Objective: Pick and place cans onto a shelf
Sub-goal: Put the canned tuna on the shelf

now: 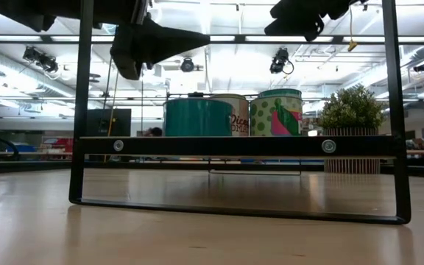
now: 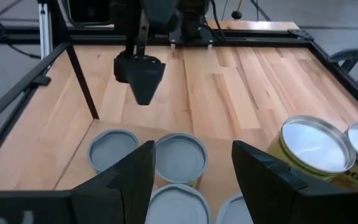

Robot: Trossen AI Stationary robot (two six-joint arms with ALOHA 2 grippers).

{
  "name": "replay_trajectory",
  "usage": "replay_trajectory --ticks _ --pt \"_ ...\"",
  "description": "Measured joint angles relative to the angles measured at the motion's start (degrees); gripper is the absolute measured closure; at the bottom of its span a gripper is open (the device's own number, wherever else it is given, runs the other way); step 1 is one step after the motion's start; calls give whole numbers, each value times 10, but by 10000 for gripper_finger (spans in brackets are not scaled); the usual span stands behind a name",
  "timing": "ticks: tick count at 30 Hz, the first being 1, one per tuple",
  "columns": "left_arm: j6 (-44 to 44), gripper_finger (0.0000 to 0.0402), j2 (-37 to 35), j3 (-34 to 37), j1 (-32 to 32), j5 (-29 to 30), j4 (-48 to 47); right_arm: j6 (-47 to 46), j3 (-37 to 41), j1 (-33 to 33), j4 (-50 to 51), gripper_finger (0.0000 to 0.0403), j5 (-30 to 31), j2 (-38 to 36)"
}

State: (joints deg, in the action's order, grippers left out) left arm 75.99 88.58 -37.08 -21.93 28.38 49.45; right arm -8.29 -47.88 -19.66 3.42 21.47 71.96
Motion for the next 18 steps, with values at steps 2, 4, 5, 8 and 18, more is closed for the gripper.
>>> replay_trajectory --ticks 2,4,5,8,18 --pt "3 13 0 0 0 -20 0 -17 0 0 0 183 0 0" --pt "11 13 0 0 0 -44 0 -33 0 0 0 183 1 0" --pt "13 13 0 0 0 -56 0 -39 0 0 0 183 1 0" --pt "16 13 3 0 8 -94 5 -51 0 -1 -6 183 2 0" --pt "104 13 105 0 23 -140 170 -52 0 -1 -8 183 2 0"
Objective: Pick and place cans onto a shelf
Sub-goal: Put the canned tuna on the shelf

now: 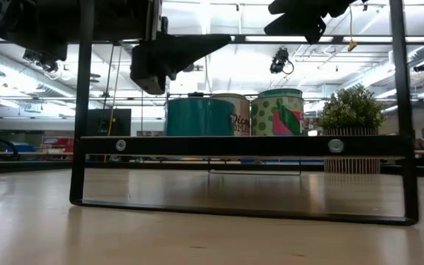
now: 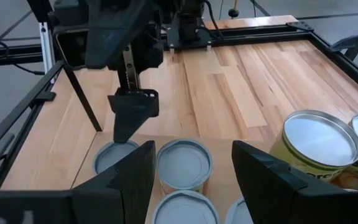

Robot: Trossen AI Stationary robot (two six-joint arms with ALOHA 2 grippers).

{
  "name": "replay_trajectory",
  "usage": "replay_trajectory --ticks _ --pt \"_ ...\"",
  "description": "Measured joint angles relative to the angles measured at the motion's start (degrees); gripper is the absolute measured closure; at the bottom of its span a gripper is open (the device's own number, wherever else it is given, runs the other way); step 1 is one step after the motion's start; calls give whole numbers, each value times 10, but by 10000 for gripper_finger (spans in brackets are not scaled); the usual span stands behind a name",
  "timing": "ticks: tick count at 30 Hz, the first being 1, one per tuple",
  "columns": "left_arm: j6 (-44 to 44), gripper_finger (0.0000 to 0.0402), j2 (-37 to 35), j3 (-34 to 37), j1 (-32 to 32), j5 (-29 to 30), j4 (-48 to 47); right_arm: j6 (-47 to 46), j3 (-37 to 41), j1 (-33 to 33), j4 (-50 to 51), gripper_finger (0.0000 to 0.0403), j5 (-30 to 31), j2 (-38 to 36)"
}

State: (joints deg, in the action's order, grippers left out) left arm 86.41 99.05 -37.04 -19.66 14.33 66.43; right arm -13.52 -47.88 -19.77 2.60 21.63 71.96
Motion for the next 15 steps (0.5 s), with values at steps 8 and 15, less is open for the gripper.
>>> replay_trajectory --ticks 8,15 --pt "-14 13 5 0 -1 -7 -6 1 0 0 0 183 0 0" --pt "-13 13 4 0 27 -66 -13 5 0 3 0 183 0 0"
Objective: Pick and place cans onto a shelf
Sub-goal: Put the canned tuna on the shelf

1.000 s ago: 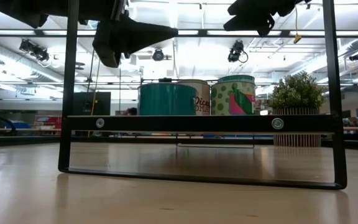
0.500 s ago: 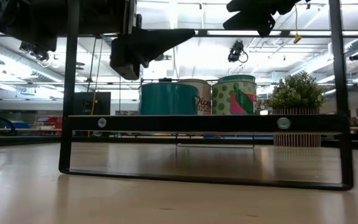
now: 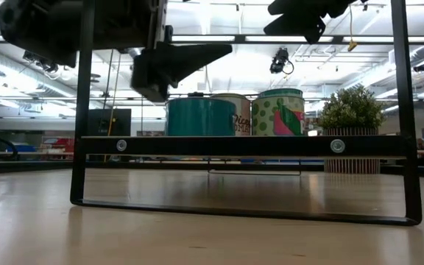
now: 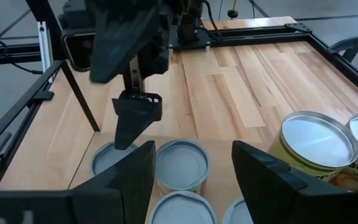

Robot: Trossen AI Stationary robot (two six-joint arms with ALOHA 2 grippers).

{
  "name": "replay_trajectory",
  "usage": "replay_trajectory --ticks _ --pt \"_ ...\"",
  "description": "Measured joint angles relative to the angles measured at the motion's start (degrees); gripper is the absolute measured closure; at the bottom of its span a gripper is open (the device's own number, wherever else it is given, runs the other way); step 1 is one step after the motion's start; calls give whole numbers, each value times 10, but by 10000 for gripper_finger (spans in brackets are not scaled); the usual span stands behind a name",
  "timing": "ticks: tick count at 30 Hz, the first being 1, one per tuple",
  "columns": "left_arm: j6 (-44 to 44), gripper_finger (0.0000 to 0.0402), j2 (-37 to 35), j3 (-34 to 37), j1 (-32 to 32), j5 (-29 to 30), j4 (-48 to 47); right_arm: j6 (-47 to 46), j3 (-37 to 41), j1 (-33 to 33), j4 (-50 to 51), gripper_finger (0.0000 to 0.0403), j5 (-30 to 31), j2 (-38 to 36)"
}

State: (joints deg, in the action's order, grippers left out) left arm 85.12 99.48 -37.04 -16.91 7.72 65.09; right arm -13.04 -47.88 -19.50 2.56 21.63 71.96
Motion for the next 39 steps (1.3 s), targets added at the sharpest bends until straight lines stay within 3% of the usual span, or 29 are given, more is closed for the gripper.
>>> replay_trajectory --ticks 9,14,21,32,36,39 --pt "-110 13 0 0 34 -79 36 8 0 3 -3 183 0 0" --pt "-329 13 -1 0 34 -63 17 6 0 3 -3 183 0 0" --pt "-487 13 -18 -1 36 -35 -133 6 0 1 -3 183 0 0" --pt "-624 13 -133 -5 36 -26 -325 12 0 1 -3 183 0 0" --pt "-688 13 -144 -65 36 8 -507 12 0 1 -2 183 -3 0" --pt "-737 13 -134 -135 41 -27 -661 14 0 1 0 183 -2 0"
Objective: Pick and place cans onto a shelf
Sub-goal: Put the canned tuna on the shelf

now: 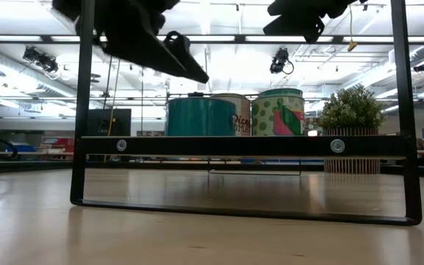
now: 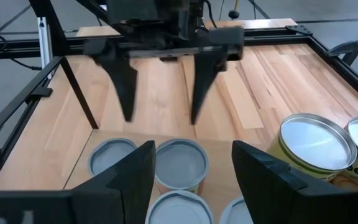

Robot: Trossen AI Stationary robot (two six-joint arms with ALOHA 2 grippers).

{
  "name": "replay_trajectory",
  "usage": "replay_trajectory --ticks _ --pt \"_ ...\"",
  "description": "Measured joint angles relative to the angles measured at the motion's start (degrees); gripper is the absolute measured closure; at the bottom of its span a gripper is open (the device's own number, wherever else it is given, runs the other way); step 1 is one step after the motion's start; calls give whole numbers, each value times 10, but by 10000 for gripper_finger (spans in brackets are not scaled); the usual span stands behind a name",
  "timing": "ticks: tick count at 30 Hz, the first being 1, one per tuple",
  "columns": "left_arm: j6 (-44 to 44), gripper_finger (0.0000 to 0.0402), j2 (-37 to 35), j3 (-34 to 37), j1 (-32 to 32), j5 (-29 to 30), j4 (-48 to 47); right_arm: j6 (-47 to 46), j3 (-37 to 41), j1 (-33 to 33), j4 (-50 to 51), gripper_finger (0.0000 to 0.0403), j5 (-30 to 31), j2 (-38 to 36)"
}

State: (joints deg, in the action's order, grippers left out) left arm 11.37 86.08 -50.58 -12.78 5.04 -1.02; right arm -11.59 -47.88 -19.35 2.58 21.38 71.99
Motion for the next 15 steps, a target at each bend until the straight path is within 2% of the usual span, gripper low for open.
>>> replay_trajectory --ticks 4,9,12,15 --pt "-84 13 2 -75 20 -76 -153 6 0 -1 5 183 0 0" --pt "-193 13 2 -154 39 -102 -308 16 0 -4 26 183 -1 0" --pt "-255 13 2 -188 47 -138 -359 14 0 -4 55 183 -1 0" --pt "-355 13 2 -212 59 -170 -370 13 0 -4 91 183 0 0"
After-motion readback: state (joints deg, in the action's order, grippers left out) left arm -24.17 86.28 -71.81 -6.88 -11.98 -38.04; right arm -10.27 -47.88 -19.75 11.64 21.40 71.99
